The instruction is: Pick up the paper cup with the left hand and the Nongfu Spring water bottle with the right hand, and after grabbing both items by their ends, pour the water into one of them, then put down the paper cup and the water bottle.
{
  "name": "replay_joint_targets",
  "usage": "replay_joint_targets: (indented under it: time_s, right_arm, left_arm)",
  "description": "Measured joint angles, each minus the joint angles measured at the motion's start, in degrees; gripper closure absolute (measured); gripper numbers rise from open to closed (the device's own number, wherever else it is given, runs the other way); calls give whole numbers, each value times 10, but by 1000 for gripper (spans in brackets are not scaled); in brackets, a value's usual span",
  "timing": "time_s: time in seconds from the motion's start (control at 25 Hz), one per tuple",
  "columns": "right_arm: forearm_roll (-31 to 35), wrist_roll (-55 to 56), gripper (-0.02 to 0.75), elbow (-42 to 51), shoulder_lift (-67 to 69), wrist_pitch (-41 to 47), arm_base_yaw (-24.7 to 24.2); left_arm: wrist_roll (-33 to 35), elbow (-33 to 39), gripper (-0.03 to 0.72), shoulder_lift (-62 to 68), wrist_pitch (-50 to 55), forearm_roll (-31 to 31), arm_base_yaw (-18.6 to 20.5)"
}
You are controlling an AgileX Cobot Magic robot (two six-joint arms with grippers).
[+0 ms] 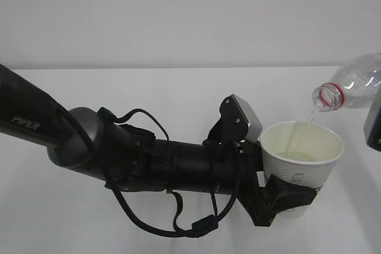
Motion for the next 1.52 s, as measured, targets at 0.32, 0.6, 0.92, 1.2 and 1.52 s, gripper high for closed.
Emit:
replay_joint_targets:
  time_s: [0.32, 0.6, 0.92, 1.2, 1.52]
  right_arm:
    - [0, 0, 276, 0, 0, 0, 0]
    - [0, 0, 276, 0, 0, 0, 0]
    - [0, 0, 276, 0, 0, 0, 0]
    - [0, 0, 276, 0, 0, 0, 0]
    - [0, -1, 276, 0, 0, 0, 0]
  left_arm:
    - [0, 0, 178, 0, 0, 0, 0]
    - [0, 0, 178, 0, 0, 0, 0]
    - [0, 0, 178, 0, 0, 0, 0]
    - [0, 0, 178, 0, 1, 0, 0]
    - [0, 0, 178, 0, 1, 0, 0]
